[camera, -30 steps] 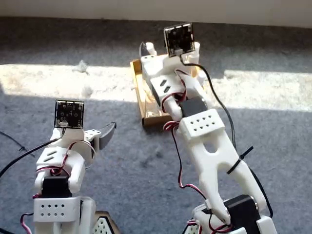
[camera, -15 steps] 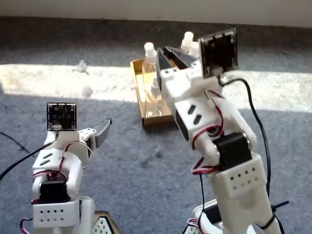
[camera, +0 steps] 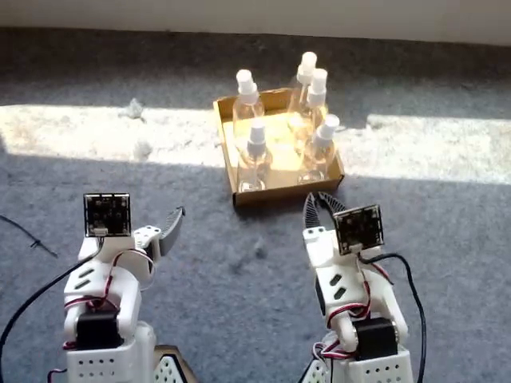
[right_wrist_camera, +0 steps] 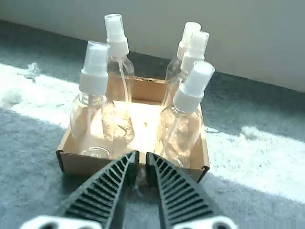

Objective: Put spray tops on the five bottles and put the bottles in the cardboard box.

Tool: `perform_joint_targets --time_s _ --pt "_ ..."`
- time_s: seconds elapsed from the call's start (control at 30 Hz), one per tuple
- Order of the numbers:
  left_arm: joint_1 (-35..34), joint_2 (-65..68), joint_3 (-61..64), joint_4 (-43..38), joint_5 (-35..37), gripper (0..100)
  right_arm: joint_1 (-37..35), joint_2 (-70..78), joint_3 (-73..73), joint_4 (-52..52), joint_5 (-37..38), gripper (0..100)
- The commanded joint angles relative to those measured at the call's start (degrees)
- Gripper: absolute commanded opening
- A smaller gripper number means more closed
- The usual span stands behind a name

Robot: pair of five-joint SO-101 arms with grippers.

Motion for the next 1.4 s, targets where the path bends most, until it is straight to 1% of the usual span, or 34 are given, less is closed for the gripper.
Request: perform_joint_targets --time_s 0.0,0.07,0.17,0.27,0.33,0.43,0.57,0.6,0.67,0.87,0.97,1.07,1.37 --pt "-0.66 -0.92 5.93 -0.18 0.35 34 4.09 0.84 7.6 -1.54 0.7 0.4" --pt "-0.66 -0.92 9.54 -0.18 0.26 34 4.35 0.66 7.52 -1.71 0.7 0.4" --pt "-0.66 -0.92 9.63 0.18 0.26 34 4.09 -1.8 8.75 -1.45 0.7 0.4" --pt "-0.66 -0.92 9.63 0.26 0.35 34 4.18 -1.98 13.93 -1.27 0.79 0.4" --pt "-0.66 -0.92 9.63 1.32 0.35 34 4.44 -1.89 16.04 0.66 0.97 0.4" --pt "-0.66 -0.92 9.63 7.47 0.35 34 4.44 -1.89 16.13 3.56 0.97 0.4" --pt "-0.66 -0.92 9.63 22.42 0.44 34 4.44 -1.89 16.13 9.8 0.97 0.4" --pt "-0.48 -1.27 9.63 24.62 0.53 34 4.44 -1.89 16.13 11.12 0.97 0.4" --pt "-0.48 -1.01 9.63 23.3 0.53 34 4.44 -1.89 16.13 13.32 0.97 0.4" --pt "-0.48 -1.01 9.63 23.3 0.62 34 4.44 -1.89 16.13 18.07 0.97 0.4" --pt "-0.48 -1.01 9.63 23.3 0.62 34 4.44 -1.89 16.13 23.43 0.97 0.4" --pt "-0.48 -1.01 9.63 23.3 0.62 34 4.44 -1.89 16.13 31.08 0.97 0.4" --pt "-0.48 -1.01 9.63 23.3 0.62 34 4.26 -1.8 16.22 31.16 0.97 0.4"
